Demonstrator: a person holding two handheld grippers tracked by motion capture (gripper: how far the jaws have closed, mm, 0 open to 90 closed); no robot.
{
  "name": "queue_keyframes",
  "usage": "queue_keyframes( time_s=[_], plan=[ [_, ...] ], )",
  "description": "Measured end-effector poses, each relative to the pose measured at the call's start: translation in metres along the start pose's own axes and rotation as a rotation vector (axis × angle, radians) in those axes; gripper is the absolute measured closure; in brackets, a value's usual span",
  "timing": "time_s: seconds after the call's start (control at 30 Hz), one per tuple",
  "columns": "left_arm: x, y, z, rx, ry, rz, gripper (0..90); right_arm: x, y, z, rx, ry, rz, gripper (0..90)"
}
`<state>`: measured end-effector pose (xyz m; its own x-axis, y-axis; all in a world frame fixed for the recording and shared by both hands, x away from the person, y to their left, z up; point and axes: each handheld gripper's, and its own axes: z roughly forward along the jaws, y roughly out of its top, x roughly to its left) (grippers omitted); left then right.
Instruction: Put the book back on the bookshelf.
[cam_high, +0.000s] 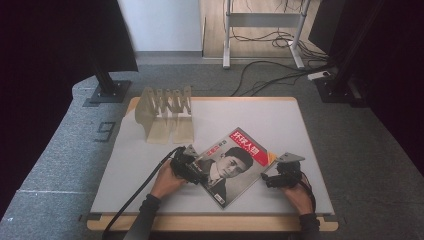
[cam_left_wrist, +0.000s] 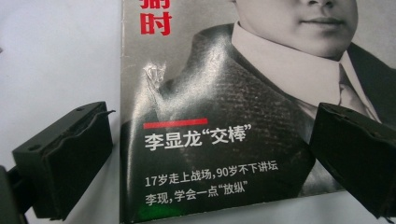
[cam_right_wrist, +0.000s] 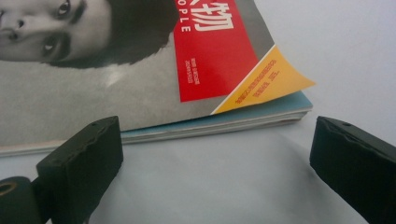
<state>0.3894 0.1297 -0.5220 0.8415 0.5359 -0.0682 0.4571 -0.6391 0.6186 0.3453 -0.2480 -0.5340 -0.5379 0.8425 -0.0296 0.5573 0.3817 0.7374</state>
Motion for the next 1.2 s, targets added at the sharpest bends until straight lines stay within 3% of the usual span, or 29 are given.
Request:
queue_keyframes(
  time_s=[0.5,0.87,1.2],
  plan=[
    [-0.022,-0.009,-0.006,0.012,0.004,0.004,0.0,-0.006,0.006,0.007,0.013,-0.025,0.003,0.2],
    [-0.046,-0.025,-0.019,0.008,-0.056,-0.004,0.0,-0.015,0.014,0.015,0.031,-0.038,0.014,0.5],
    [-0.07,-0.034,-0.025,0.01,-0.099,0.022,0.0,-0.025,0.03,0.03,0.056,-0.042,0.03,0.2]
  ],
)
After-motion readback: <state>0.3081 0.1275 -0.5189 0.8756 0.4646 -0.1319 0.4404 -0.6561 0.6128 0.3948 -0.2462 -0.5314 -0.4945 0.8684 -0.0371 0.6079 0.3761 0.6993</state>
